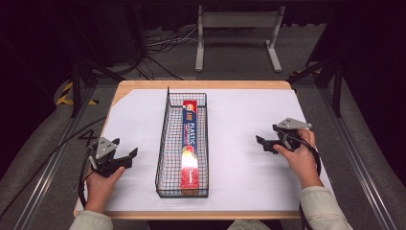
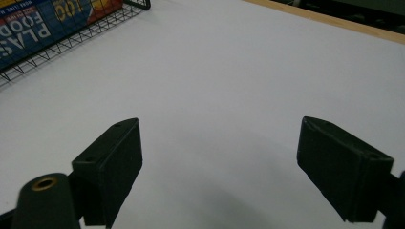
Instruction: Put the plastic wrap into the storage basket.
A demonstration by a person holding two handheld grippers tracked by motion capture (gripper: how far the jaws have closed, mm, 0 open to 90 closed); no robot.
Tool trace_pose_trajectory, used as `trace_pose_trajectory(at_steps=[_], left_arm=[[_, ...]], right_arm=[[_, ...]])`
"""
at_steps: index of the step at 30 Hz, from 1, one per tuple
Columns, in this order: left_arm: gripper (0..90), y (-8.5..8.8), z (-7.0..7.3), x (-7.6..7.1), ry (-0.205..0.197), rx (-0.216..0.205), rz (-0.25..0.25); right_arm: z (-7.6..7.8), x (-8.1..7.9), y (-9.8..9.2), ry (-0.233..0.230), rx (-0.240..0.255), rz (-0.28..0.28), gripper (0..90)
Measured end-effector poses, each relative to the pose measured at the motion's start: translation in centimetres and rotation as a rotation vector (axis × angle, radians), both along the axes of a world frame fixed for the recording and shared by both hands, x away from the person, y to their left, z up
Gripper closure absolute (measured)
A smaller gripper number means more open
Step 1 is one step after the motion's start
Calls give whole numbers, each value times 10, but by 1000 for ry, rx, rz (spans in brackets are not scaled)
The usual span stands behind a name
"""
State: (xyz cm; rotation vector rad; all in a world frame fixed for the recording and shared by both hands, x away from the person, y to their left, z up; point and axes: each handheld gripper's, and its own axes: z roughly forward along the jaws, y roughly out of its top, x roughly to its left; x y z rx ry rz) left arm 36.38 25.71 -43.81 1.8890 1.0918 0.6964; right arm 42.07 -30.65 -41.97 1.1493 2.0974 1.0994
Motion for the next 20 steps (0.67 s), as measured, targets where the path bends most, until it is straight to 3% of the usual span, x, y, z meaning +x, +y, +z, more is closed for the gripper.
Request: trace_pose_trajectory(at_steps=[2,3,10,12,20], left_arm=[[236,0,-1,-1,4,2,-4],[237,0,-1,-1,1,6,-5],[236,-1,-3,0,4,12,-12],[236,-1,-4,0,9,14,-12],[234,-4,-5,1,15,23,-12]], right_arm=[[-3,-2,-2,1,5,-4,162],[-8,-5,-7,-2,31,-19,156],[-20,-11,-16,11,28,-24,145],[-20,-13,-19,-1,51,-28,138],[-19,-15,-20,-3,47,-18,123]])
